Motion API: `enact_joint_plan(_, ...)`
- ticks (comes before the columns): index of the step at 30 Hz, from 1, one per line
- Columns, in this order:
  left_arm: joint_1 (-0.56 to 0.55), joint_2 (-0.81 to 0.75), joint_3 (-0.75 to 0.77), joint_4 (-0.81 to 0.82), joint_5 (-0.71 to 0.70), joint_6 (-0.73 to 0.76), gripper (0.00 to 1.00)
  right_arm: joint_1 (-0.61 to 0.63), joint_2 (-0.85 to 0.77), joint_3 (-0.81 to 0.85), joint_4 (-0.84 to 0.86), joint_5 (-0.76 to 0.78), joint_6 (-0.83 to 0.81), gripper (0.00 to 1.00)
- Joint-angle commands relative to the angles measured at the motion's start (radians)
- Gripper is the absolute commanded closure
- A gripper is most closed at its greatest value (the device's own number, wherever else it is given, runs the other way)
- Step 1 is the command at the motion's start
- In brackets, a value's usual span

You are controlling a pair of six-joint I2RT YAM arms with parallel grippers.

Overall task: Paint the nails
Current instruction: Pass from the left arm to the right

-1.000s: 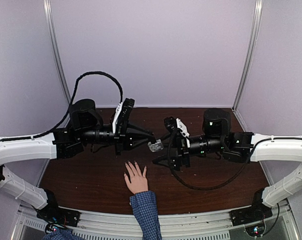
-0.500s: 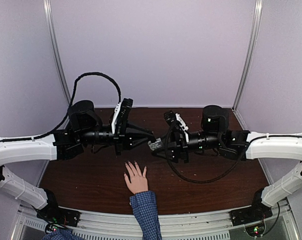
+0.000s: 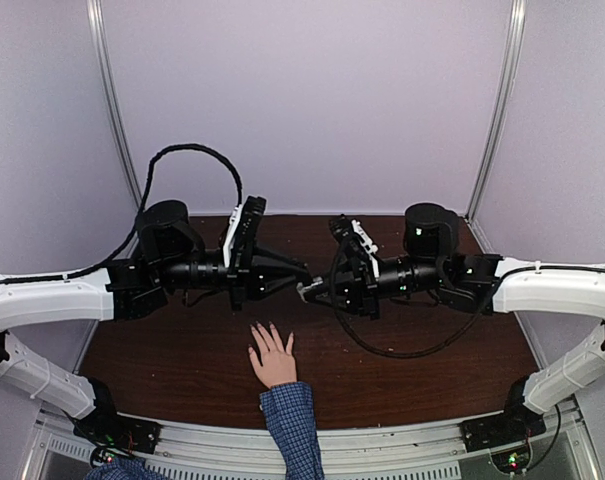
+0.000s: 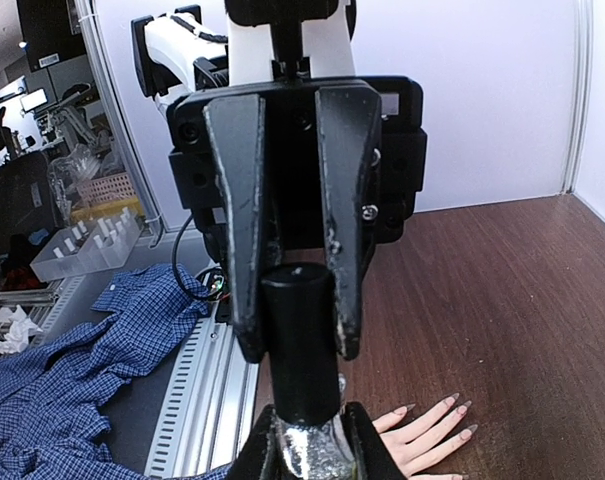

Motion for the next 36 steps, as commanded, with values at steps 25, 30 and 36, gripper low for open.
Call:
enact_joint_plan(25, 0.018, -0.055, 0.230, -0.702, 0.193, 0.558, 0.50, -0.002, 0.065, 0.170, -0.386, -0.263, -0.110, 0.97)
enact_joint_plan(30, 0.016, -0.037, 0.247, -0.695, 0.177, 0.572, 0.51, 0.011, 0.092, 0.206, -0.457, -0.274, -0.145, 0.97)
enact_joint_plan(36, 0.007, -0.015, 0.272, -0.712, 0.190, 0.579, 0.54, 0.018, 0.100, 0.218, -0.468, -0.279, -0.150, 0.97)
